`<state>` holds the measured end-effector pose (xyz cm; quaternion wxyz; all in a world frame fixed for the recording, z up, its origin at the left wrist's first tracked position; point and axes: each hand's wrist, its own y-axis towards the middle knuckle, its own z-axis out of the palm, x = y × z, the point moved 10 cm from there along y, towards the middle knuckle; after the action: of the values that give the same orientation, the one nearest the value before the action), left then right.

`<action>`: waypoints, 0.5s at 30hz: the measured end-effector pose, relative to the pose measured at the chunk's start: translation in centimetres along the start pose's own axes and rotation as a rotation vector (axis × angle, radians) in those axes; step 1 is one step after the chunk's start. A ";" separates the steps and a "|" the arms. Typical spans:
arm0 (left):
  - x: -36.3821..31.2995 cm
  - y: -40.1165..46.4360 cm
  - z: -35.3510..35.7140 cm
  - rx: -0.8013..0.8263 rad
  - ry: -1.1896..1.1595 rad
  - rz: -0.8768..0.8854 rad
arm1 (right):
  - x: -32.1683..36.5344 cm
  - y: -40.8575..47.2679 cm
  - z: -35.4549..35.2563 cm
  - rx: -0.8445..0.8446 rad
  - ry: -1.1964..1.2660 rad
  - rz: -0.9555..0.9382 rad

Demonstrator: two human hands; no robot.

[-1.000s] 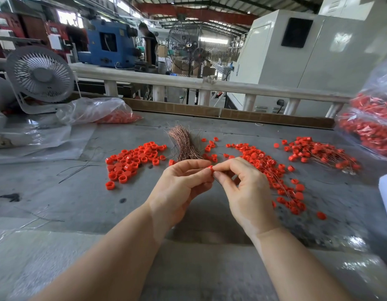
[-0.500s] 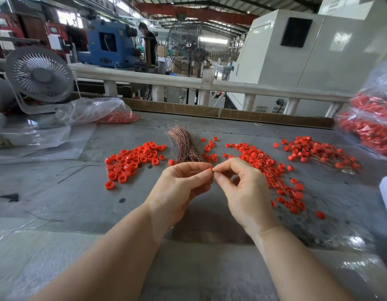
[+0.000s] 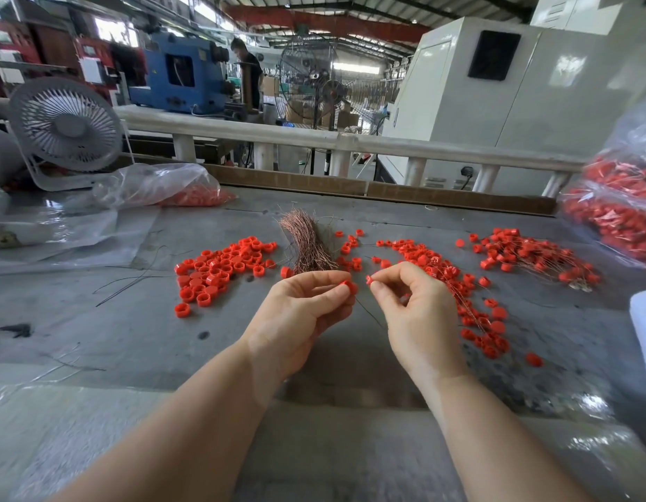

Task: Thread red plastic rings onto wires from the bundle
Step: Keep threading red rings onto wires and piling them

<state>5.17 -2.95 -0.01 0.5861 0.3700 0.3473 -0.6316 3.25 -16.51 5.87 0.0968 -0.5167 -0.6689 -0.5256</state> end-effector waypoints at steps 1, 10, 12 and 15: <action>0.1 0.0 0.0 -0.004 0.000 -0.004 | -0.3 0.0 0.0 -0.008 -0.074 0.008; 0.2 -0.1 -0.1 -0.013 -0.008 -0.014 | -2.2 -0.5 1.4 0.176 -0.464 0.125; 0.2 -0.1 -0.1 -0.014 -0.009 -0.014 | -2.2 -0.6 1.8 0.230 -0.542 0.121; 0.1 -0.1 -0.1 -0.012 -0.014 -0.014 | -1.2 -0.4 1.5 0.165 -0.485 0.059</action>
<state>5.04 -2.88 -0.15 0.5865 0.3596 0.3495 -0.6361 4.15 -16.01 4.17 -0.0094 -0.6372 -0.6978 -0.3270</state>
